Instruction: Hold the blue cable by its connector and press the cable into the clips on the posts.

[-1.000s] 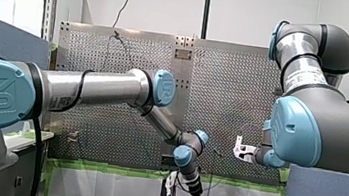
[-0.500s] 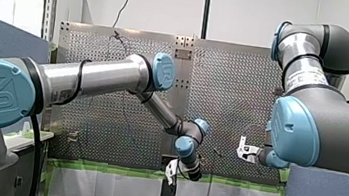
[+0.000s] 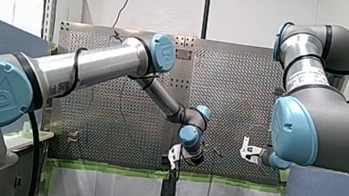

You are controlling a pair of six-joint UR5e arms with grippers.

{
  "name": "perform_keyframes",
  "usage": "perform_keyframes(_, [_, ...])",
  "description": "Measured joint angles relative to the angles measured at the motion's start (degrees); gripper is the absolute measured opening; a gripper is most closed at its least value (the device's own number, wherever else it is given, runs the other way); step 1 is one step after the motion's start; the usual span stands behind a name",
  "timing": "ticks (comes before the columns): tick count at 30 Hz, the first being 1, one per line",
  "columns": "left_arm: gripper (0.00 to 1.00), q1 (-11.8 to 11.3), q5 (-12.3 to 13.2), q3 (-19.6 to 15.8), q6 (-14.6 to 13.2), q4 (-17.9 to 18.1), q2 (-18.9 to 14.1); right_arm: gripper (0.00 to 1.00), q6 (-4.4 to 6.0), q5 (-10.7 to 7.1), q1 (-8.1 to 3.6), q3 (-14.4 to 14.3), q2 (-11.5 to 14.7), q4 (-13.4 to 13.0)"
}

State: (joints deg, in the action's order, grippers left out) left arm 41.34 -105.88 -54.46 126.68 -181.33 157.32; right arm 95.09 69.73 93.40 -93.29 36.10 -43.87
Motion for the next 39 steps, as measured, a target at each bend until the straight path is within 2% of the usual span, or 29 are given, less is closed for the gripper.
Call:
perform_keyframes(5, [0.0,0.94,-2.78,-0.08,-1.38,2.74,-1.64,0.0,0.02,0.61,-0.44,0.0,-0.08,0.17])
perform_keyframes(11, [0.0,2.04,-5.34,-1.48,-2.38,5.78,-1.88,0.0,0.03,1.46,-0.99,0.01,-0.09,0.37])
perform_keyframes(21, [0.0,3.29,-5.74,-6.34,-3.89,10.84,-1.9,0.0,0.36,2.43,-1.7,-0.09,-0.28,0.44])
perform_keyframes(26, [0.0,3.79,-4.94,-8.3,-3.79,13.05,-1.9,0.0,0.37,2.61,-1.83,-0.11,-0.38,0.27])
perform_keyframes(30, [0.0,3.74,-3.83,-8.21,-2.82,14.65,-1.91,0.0,0.67,1.86,-2.01,-0.1,-1.12,-0.94])
perform_keyframes(36, [0.0,3.39,-2.34,-8.03,-1.81,17.57,-1.83,0.0,2.66,-0.86,-2.52,-0.1,-3.84,-3.81])
perform_keyframes(39, [0.0,3.35,-2.22,-8.03,-1.74,19.14,-1.83,0.0,2.52,-2.16,-2.74,-0.11,-4.84,-5.11])
